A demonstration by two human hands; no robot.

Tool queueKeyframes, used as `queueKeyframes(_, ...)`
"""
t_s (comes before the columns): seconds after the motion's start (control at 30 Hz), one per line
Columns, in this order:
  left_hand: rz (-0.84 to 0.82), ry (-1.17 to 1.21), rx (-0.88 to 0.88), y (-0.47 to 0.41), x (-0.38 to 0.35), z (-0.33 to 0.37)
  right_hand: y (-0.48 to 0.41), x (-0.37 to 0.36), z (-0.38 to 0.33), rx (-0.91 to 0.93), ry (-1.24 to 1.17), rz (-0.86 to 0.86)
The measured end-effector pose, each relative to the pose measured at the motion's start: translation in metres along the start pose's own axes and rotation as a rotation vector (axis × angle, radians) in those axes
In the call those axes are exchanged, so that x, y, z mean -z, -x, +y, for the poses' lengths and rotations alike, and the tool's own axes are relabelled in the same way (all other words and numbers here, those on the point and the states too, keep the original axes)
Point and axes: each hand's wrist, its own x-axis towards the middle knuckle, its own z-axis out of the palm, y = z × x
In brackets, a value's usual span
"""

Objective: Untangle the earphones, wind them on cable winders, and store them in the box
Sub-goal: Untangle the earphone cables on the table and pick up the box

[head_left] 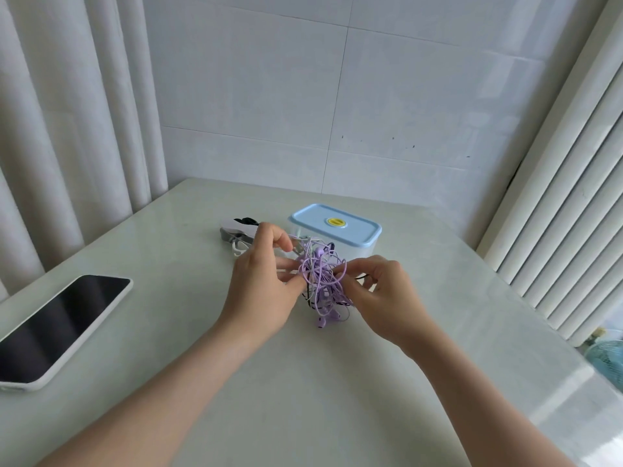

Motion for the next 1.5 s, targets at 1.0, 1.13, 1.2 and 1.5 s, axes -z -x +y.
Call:
queueKeyframes(1.0, -0.24, 0.422, 0.445, -0.014, 0.008, 0.004, 0.005, -0.004, -0.006, 0.221, 0.169, 0.257)
queueKeyframes(1.13, -0.217, 0.239, 0.258, -0.011, 0.012, 0.004, 0.01, -0.005, -0.013, 0.244, 0.153, 0.293)
queueKeyframes(1.2, -0.169, 0.169, 0.145, -0.01, 0.013, 0.004, 0.014, -0.005, -0.018, 0.273, 0.109, 0.29)
queueKeyframes(1.5, -0.339, 0.224, -0.022, -0.006, 0.014, 0.018, 0.028, -0.017, -0.043, 0.446, -0.005, 0.191)
